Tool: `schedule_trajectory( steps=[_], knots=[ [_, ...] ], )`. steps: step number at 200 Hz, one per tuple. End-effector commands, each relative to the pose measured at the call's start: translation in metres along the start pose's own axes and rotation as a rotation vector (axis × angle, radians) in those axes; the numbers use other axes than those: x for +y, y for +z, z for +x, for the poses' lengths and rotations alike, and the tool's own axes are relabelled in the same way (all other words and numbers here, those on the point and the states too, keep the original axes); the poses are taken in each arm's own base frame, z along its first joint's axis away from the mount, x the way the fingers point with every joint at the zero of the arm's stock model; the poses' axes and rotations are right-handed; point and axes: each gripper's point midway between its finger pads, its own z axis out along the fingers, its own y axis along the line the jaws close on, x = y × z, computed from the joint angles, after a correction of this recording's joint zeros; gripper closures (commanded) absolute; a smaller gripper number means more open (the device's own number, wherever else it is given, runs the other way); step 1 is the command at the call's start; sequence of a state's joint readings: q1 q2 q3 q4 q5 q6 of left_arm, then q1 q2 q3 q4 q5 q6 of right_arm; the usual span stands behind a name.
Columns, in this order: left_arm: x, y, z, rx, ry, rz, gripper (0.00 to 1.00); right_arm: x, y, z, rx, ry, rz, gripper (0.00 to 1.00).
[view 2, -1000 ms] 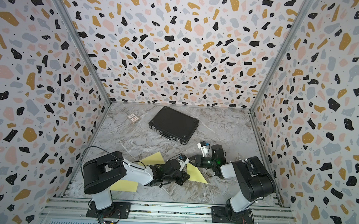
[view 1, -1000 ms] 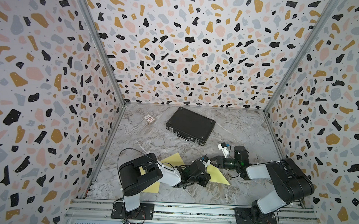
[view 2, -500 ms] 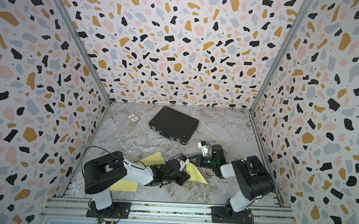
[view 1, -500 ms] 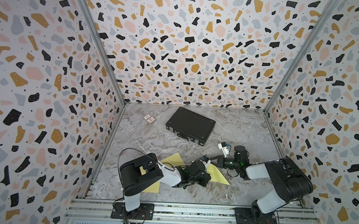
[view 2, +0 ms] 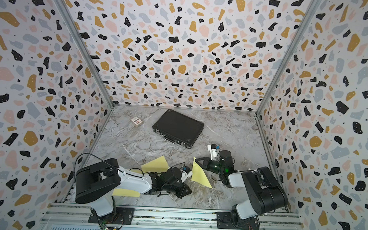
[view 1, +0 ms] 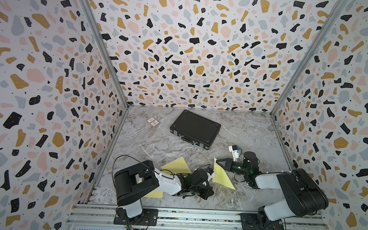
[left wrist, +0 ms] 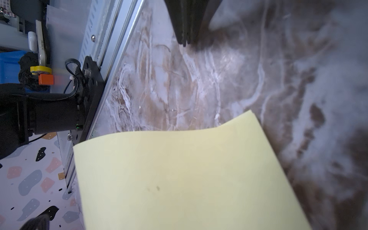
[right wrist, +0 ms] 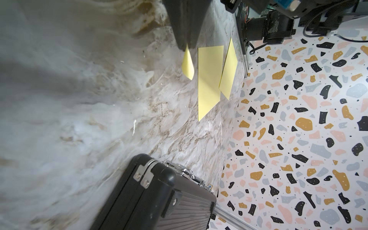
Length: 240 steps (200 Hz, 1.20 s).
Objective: Fold the square paper diagonally
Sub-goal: Fold the paper at the center of the board.
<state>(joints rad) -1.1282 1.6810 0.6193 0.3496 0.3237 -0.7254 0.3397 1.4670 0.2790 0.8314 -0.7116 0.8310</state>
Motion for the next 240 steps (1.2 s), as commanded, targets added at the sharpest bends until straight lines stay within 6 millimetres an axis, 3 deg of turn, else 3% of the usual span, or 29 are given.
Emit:
schedule_trajectory(
  steps=[1, 44, 81, 124, 167, 240],
  knots=[
    [0.004, -0.012, 0.018, 0.067, -0.037, -0.026, 0.95, -0.018, -0.012, 0.003, -0.062, 0.048, 0.103, 1.0],
    [-0.027, -0.038, -0.023, -0.109, -0.038, 0.042, 0.97, -0.049, -0.04, 0.014, -0.222, 0.171, 0.276, 0.99],
    [-0.035, -0.03, -0.048, -0.149, -0.059, 0.026, 0.99, -0.048, -0.05, 0.018, -0.284, 0.172, 0.37, 0.98],
    [-0.035, 0.001, -0.055, -0.116, -0.083, 0.039, 1.0, -0.054, -0.065, 0.018, -0.341, 0.176, 0.438, 0.94],
    [-0.033, 0.021, -0.06, -0.11, -0.081, 0.049, 1.0, -0.06, -0.064, 0.023, -0.334, 0.188, 0.452, 0.94],
    [-0.034, 0.026, -0.061, -0.127, -0.059, 0.069, 1.0, -0.068, -0.063, 0.031, -0.312, 0.185, 0.468, 0.93]
  ],
)
